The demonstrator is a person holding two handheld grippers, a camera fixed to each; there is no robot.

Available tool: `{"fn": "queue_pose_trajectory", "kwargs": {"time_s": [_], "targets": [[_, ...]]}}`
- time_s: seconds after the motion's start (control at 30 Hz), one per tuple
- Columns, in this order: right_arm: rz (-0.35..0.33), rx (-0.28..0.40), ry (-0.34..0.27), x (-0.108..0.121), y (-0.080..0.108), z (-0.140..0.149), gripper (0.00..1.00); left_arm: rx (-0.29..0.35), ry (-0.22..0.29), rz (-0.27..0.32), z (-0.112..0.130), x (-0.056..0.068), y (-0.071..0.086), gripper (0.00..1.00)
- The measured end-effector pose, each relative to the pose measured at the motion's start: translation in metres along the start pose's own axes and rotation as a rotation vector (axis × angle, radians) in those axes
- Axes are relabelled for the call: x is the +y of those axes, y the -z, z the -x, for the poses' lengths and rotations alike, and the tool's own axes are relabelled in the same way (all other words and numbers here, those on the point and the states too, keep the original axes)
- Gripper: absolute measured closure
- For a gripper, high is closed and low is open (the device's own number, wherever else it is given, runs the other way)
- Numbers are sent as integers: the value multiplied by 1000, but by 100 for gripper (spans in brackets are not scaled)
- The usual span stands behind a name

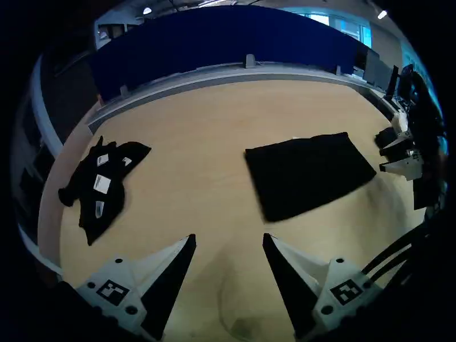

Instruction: Fold towel

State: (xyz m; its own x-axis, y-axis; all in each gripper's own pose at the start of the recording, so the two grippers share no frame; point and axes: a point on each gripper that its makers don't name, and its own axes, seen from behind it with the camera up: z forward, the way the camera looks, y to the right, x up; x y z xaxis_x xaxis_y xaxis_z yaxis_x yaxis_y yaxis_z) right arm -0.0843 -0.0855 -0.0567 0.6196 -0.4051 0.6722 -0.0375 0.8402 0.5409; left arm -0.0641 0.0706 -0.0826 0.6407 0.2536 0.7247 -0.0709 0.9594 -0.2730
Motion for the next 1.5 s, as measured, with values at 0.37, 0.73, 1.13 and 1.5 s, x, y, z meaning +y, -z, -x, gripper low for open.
{"fn": "queue_pose_trajectory", "kwargs": {"time_s": [0.37,0.73,1.13,1.5], "targets": [[-61,-68,106,-9,-6,15,23,-20,81,-68,49,-19,53,13],[-75,-99,156,-7,-11,19,23,-4,105,-88,60,-24,72,13],[-100,-137,138,-1,-20,30,66,0,93,-88,62,-26,80,14],[-91,-152,145,2,-25,36,83,-3,93,-90,66,-28,79,13]]}}
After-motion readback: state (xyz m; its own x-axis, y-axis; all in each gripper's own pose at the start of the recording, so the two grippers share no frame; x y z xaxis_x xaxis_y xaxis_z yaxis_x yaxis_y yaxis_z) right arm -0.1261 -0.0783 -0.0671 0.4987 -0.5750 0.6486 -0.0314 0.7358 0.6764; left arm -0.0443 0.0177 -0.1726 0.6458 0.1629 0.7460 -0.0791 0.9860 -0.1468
